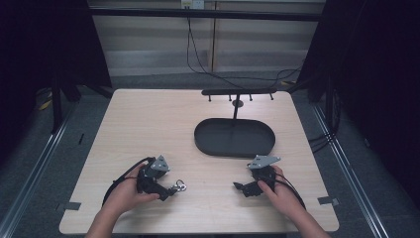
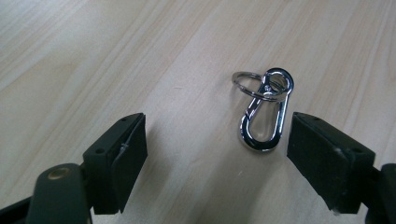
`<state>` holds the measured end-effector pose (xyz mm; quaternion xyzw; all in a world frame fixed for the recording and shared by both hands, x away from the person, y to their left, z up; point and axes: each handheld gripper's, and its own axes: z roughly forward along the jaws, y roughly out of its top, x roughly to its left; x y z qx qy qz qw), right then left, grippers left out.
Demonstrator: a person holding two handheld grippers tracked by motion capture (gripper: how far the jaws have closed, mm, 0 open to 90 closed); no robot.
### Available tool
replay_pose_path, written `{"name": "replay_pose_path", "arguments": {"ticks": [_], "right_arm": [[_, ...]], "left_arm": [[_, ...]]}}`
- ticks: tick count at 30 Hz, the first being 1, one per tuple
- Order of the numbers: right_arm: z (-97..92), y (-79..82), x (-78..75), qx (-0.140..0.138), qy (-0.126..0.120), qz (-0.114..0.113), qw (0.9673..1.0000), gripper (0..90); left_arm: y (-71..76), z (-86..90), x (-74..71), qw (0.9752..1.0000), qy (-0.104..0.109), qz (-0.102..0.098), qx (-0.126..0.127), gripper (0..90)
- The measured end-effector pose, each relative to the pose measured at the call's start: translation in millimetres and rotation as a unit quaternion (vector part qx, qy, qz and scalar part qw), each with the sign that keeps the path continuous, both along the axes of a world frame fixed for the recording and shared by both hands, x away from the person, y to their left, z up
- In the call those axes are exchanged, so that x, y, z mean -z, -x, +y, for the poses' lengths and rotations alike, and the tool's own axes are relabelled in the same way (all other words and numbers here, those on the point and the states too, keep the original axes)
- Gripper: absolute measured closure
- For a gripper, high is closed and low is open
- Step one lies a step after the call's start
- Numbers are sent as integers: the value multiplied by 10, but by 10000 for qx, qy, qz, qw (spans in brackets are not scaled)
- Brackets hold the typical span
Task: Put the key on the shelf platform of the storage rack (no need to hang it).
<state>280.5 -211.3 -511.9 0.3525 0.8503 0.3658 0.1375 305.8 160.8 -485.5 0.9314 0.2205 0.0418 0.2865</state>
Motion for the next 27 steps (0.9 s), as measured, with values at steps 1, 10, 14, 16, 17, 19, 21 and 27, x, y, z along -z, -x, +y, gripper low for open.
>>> {"name": "replay_pose_path", "arguments": {"ticks": [1, 10, 14, 16, 17, 19, 21, 27], "right_arm": [[0, 0, 0, -2, 0, -2, 10000, 106], [0, 0, 0, -1, -1, -2, 10000, 106], [0, 0, 0, -4, 2, -3, 10000, 106], [1, 0, 0, 2, -2, 2, 10000, 106], [0, 0, 0, 1, 0, 0, 10000, 106], [0, 0, 0, -1, 0, -2, 10000, 106], [0, 0, 0, 1, 0, 1, 10000, 106], [0, 0, 0, 2, 0, 2, 10000, 106]], "left_arm": [[1, 1, 8, 10000, -32, 16, 31, 199], [-33, -31, -91, 9997, -129, 152, -119, 260], [-45, -59, -158, 9988, -305, 351, -128, 307], [-46, -70, -162, 9984, -320, 434, -171, 315], [-56, -77, -168, 9981, -386, 468, -140, 325], [-62, -105, -171, 9973, -461, 541, -189, 343], [-76, -131, -186, 9965, -535, 620, -151, 362], [-52, -215, -183, 9944, -723, 776, 35, 383]]}}
